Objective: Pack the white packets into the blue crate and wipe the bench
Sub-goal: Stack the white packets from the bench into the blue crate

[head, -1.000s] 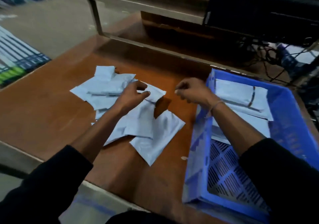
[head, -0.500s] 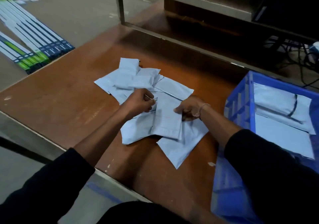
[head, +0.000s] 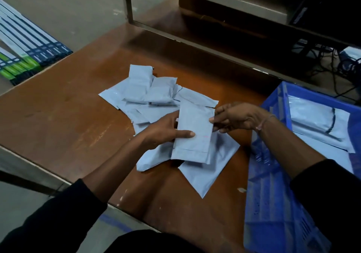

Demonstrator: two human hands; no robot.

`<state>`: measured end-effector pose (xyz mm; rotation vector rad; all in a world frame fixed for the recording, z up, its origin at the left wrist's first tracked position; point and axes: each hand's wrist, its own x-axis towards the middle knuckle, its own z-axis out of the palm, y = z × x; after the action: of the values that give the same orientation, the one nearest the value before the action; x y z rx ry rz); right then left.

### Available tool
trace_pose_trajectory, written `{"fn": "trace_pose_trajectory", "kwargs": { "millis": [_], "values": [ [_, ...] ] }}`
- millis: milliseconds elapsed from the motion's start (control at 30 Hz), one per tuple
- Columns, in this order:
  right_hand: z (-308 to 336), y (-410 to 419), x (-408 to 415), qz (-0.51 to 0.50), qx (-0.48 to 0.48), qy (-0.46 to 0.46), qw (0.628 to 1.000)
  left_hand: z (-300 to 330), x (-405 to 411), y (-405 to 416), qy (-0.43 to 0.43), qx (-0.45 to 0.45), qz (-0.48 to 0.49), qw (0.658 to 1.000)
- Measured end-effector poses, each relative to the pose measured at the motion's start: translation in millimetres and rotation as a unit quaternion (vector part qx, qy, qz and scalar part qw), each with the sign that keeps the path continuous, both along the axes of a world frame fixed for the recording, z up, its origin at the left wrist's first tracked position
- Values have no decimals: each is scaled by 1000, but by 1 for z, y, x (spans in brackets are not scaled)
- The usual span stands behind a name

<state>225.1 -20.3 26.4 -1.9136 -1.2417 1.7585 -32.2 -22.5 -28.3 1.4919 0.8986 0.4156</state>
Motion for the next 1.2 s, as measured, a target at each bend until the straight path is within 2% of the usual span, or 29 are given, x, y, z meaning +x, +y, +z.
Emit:
{"fn": "trace_pose_trajectory", "kwargs": {
  "millis": [67,167,300,400,600,667,733,867,1000,1100,1200],
  "values": [
    [6,11,-5,29,14,-47,998,2,-12,4,4,74,1,997],
    [9,34,-12,29,48,-202,978,8,-34,7,14,118,13,993],
    [-18,82,-25,-16,195,-275,941,7,-53,12,-4,105,39,994],
    [-46,111,-42,-6,211,-309,927,3,-59,14,-22,83,73,994],
    [-84,133,-61,-62,227,-295,926,-4,-70,18,-41,64,100,992],
    [-80,134,-63,-72,247,-312,915,-7,-72,20,-48,50,112,991],
    [-69,132,-58,-83,231,-308,919,-9,-72,21,-53,37,126,990],
    [-35,124,-40,-117,161,-193,961,-13,-62,22,-71,15,144,987],
    [1,95,-16,-163,110,-121,973,-15,-44,20,-103,-32,140,984],
    [24,75,8,-152,148,-154,965,-17,-26,18,-113,-54,128,984],
    [46,54,26,-190,161,-198,948,-18,-7,14,-116,-63,127,983]
  ]
}}
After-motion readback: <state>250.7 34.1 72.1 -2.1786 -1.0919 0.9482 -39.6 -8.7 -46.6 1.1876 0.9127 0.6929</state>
